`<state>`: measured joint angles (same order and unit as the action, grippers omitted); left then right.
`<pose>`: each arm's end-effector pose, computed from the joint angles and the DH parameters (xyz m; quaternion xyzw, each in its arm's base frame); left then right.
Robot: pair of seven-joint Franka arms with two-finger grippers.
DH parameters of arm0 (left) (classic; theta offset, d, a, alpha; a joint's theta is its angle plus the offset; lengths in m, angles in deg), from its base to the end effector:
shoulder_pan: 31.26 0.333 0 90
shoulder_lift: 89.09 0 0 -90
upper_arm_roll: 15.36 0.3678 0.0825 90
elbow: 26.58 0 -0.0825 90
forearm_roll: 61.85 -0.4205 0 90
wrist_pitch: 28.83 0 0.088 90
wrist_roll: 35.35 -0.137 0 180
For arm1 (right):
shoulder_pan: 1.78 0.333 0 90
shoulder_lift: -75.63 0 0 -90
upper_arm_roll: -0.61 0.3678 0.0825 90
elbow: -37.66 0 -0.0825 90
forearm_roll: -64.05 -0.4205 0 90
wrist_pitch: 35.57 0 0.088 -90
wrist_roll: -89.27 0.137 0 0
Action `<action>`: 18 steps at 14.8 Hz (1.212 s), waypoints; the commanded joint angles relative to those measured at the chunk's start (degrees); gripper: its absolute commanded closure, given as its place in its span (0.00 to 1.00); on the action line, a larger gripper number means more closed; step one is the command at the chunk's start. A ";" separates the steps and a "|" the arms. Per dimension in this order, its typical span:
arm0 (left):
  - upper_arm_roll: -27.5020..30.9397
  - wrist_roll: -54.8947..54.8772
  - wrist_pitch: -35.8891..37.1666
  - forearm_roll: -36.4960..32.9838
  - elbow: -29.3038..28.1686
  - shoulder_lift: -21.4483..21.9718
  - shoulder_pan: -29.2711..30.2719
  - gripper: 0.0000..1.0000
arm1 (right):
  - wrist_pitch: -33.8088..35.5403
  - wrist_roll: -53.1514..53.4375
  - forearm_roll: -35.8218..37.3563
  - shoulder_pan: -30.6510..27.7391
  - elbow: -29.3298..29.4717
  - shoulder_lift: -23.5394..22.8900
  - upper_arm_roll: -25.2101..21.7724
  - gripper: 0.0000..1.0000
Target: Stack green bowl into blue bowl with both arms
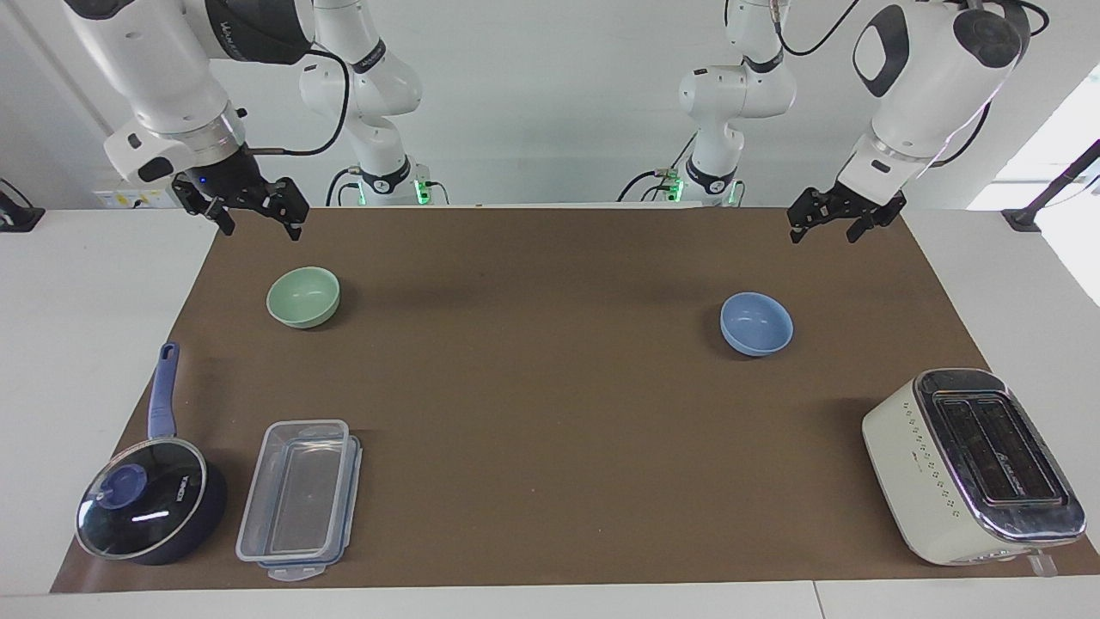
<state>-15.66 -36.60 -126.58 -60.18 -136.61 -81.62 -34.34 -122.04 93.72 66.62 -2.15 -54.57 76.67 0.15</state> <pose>0.5374 -0.0355 0.5536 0.9983 -0.0377 -0.0422 0.0132 0.5742 -0.0147 0.6324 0.9978 -0.0465 -0.0404 0.0236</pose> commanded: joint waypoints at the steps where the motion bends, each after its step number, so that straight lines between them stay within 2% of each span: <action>1: -0.32 -4.19 -8.13 -0.79 -8.51 1.94 2.11 0.00 | -0.01 0.64 -0.03 -0.42 0.03 0.28 0.28 0.00; 3: -0.32 -5.42 -12.79 -0.79 -11.95 0.11 2.11 0.00 | -0.01 0.64 -0.11 -0.42 0.03 0.28 0.28 0.00; 8: -0.32 -7.89 -20.27 -0.79 -12.49 -7.45 2.11 0.00 | 0.08 0.64 -0.11 -0.33 -0.14 0.28 0.28 0.00; 11: -0.32 -8.41 -25.54 -0.79 -15.29 -9.48 1.76 0.05 | -0.36 0.38 -0.03 -0.60 -0.92 0.45 0.19 0.00; 12: -0.32 -9.02 -26.78 -0.79 -16.17 -9.57 1.76 0.06 | -1.23 0.47 -0.11 -1.64 -3.89 1.67 0.19 0.00; 16: -0.32 -9.91 -28.81 -0.79 -16.97 -10.98 1.59 0.14 | -17.63 -2.16 -0.11 -3.75 -26.27 11.41 0.01 0.00; 18: -0.32 -10.17 -28.90 -0.79 -17.06 -11.41 1.41 0.19 | -24.94 -4.35 -0.11 -4.46 -35.34 15.20 -0.16 0.00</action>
<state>-15.96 -46.14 -153.72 -60.19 -152.55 -93.00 -32.56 -139.37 92.05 66.63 -5.49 -76.96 84.00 -0.05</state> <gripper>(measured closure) 0.137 0.000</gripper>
